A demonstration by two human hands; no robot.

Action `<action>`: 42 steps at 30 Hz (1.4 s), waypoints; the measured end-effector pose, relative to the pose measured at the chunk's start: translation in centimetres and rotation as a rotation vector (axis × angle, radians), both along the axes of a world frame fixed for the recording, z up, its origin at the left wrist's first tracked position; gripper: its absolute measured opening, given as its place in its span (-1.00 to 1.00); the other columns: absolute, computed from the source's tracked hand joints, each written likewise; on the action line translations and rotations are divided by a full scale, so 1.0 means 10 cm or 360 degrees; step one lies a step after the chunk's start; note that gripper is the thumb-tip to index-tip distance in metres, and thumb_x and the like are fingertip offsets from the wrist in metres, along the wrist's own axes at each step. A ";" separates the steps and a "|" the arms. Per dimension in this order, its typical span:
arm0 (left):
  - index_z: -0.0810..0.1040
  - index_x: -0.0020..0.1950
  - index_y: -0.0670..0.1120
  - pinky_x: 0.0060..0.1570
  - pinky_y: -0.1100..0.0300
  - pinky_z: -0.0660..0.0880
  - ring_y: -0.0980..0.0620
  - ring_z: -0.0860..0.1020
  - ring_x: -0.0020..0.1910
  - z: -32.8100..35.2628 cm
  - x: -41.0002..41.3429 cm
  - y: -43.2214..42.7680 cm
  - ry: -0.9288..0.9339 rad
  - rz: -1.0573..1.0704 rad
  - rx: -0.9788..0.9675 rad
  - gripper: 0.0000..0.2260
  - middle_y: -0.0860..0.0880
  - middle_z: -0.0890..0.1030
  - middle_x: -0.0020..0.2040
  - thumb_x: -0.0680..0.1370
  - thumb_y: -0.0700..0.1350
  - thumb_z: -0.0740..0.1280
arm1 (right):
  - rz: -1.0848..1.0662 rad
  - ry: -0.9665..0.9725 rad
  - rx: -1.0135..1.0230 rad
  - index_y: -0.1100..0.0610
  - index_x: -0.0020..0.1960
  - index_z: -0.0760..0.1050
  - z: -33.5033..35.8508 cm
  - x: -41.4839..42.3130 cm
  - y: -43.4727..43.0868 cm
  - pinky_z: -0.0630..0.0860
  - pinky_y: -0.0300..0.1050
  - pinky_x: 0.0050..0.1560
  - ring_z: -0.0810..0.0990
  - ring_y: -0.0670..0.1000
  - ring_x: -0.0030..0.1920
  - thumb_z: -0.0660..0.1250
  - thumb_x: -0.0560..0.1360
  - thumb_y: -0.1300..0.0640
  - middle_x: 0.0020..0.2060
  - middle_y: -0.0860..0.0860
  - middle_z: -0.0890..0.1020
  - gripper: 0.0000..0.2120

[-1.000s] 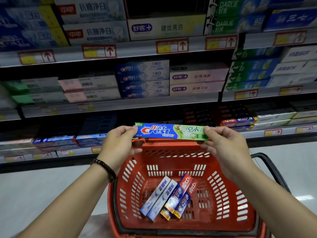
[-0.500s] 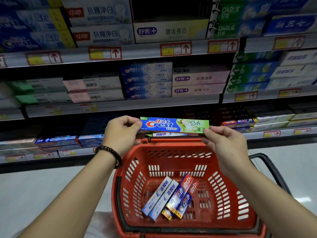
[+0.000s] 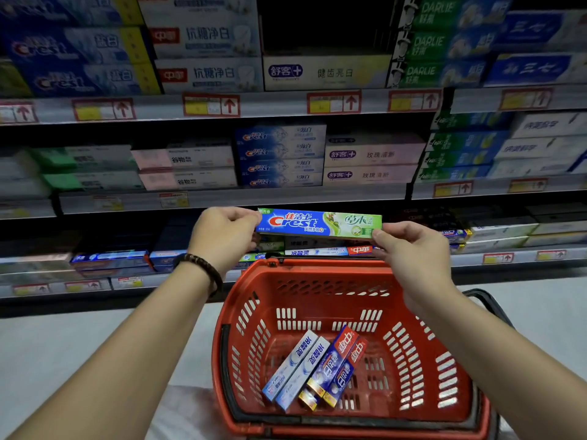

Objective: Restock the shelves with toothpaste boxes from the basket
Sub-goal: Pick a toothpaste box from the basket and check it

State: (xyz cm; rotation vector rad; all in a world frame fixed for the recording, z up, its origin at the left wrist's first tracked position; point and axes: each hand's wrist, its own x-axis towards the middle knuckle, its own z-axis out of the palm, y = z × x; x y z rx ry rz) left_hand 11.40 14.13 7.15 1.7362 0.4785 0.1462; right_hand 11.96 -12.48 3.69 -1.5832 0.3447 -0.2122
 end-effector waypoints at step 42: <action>0.58 0.35 0.01 -0.14 0.09 0.63 0.05 0.63 -0.02 -1.77 1.14 1.31 0.0416 0.0051 0.0075 -0.67 -0.03 0.66 0.12 0.64 -0.28 0.31 | 0.0537 0.0519 -0.0595 0.02 -0.03 0.67 -1.22 1.67 1.30 0.53 -0.12 -0.22 0.67 0.02 -0.16 0.48 0.52 0.08 -0.15 0.00 0.72 -0.96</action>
